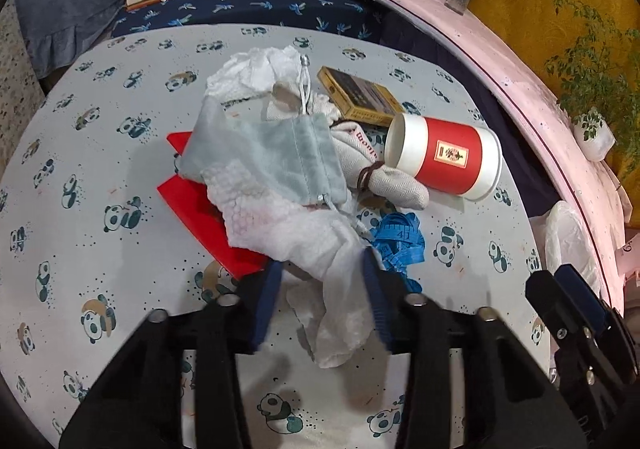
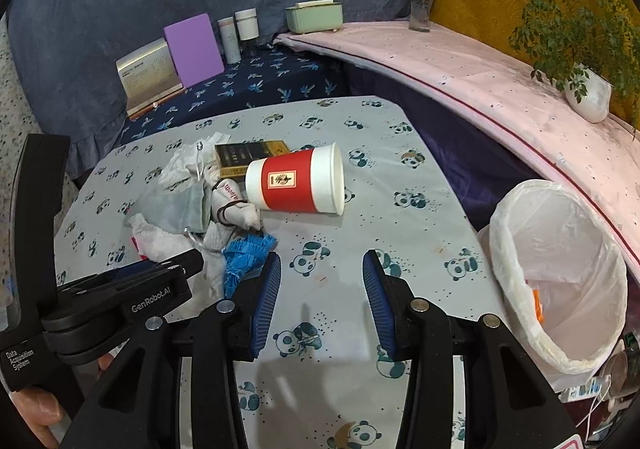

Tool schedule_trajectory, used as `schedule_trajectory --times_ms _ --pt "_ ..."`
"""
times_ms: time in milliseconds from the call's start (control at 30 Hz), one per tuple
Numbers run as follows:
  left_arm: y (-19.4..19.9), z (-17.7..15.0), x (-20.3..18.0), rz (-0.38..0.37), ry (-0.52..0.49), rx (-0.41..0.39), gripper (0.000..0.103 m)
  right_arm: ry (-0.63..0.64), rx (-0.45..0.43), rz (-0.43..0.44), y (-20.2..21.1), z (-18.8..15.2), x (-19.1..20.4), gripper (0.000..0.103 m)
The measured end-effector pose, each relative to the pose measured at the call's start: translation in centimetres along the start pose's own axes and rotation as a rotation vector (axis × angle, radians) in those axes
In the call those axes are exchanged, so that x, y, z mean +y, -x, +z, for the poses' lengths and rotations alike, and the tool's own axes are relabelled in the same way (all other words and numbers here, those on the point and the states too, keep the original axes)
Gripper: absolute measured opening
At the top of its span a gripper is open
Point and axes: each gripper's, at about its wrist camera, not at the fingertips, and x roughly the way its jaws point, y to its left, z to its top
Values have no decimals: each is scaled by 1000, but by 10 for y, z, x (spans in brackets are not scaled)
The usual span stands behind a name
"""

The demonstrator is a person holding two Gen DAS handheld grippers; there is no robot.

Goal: Collect trash
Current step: 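Move both tools back toward the white tissues and cup on the table, then grasp the white tissue with the left tool while the right tool grasps the blue tape measure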

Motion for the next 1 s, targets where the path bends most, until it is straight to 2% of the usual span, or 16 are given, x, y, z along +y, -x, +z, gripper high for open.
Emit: schedule_trajectory --times_ms 33,67,167,533,800,833,900,933,967,1000 --pt "-1 -1 2 -8 1 8 17 1 4 2 -2 0 1 42" --pt "0 -2 4 -22 4 15 11 2 8 5 -4 -1 3 42" --pt "7 -5 8 -37 3 5 7 3 26 21 -11 -2 8 42" --pt "32 -11 35 -46 7 -21 5 30 83 76 -39 -5 38 42" --pt "32 -17 45 -54 18 -4 6 55 128 86 -67 -8 53 40" --pt "30 -18 45 -61 17 7 7 55 135 87 -70 -9 54 39" --pt "28 -19 45 -61 19 8 9 54 147 93 -75 -10 54 25" --pt "25 -19 44 -60 18 10 17 52 152 100 -76 -11 54 22" --pt "22 -19 43 -57 19 17 31 51 151 100 -76 -12 54 22" --pt "20 -19 42 -54 26 20 38 53 148 99 -76 -12 54 21"
